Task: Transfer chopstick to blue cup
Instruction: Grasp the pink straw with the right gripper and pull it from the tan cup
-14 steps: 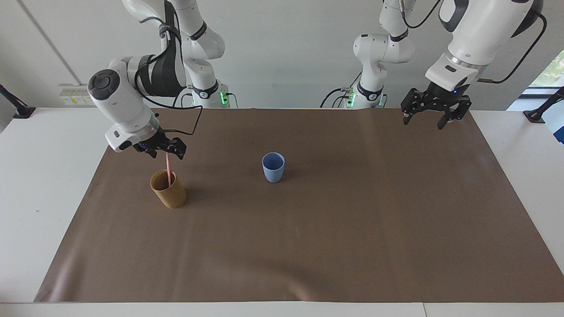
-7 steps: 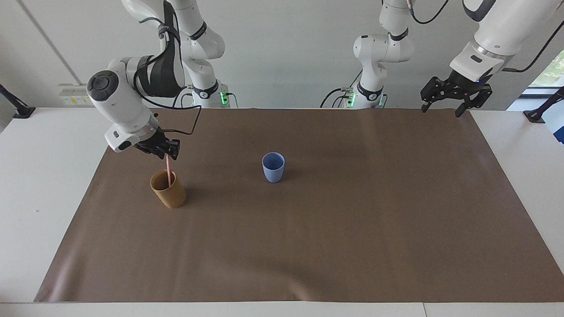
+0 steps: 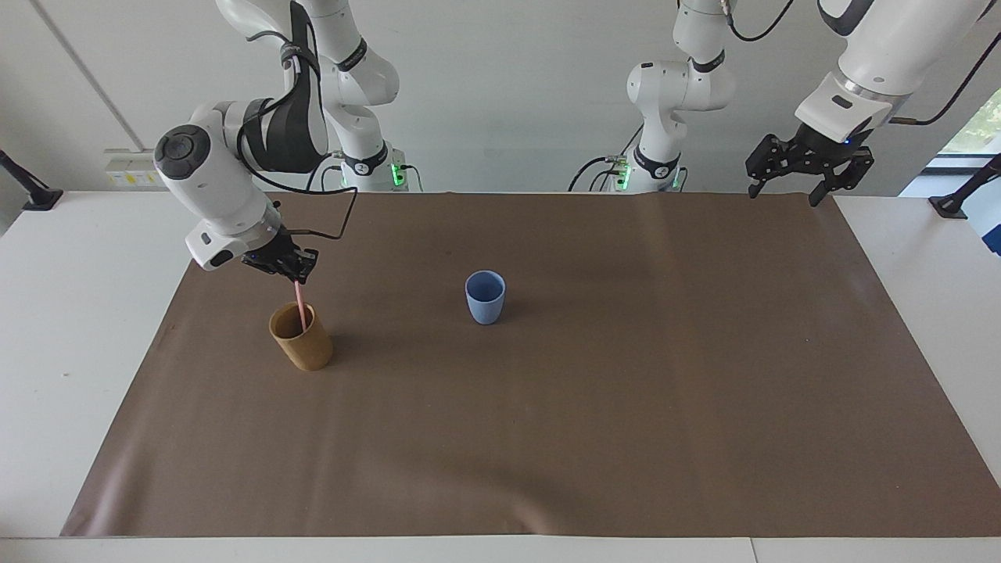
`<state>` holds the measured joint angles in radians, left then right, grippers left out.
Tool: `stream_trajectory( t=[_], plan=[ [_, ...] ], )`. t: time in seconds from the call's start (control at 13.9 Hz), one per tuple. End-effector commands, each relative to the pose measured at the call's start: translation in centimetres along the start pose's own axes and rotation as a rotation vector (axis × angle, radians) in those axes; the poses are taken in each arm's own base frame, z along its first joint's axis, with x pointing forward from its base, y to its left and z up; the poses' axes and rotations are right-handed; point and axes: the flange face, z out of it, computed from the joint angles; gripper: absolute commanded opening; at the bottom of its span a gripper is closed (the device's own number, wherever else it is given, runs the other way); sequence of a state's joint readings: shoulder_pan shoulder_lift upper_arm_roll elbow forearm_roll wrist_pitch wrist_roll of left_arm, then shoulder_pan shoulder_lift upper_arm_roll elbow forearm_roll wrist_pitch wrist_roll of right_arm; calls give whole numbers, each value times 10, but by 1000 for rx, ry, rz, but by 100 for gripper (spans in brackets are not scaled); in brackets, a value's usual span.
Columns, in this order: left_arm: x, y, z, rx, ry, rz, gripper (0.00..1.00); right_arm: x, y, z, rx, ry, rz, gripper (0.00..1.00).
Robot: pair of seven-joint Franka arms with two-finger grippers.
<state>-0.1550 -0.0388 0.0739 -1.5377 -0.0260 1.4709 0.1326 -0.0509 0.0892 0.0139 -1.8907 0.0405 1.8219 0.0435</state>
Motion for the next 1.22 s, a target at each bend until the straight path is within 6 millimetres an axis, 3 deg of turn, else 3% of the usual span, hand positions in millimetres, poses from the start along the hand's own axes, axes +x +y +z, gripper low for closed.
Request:
stream_trajectory(
  t=[0.0, 0.22, 0.43, 0.86, 1.15],
  plan=[
    [-6, -9, -6, 16, -1, -10, 100, -1, 4, -16, 12, -8, -8, 0],
    [-6, -9, -6, 16, -1, -10, 100, -10, 3, -55, 12, -24, -12, 0],
    [-6, -9, -6, 16, -1, -10, 100, -38, 4, -105, 14, -23, -10, 0],
    [-6, -9, -6, 16, -1, -10, 100, -84, -10, -168, 10, -65, 42, 0],
    [-6, -9, -6, 16, -1, -10, 100, -104, -14, -185, 8, -88, 34, 0]
  ],
)
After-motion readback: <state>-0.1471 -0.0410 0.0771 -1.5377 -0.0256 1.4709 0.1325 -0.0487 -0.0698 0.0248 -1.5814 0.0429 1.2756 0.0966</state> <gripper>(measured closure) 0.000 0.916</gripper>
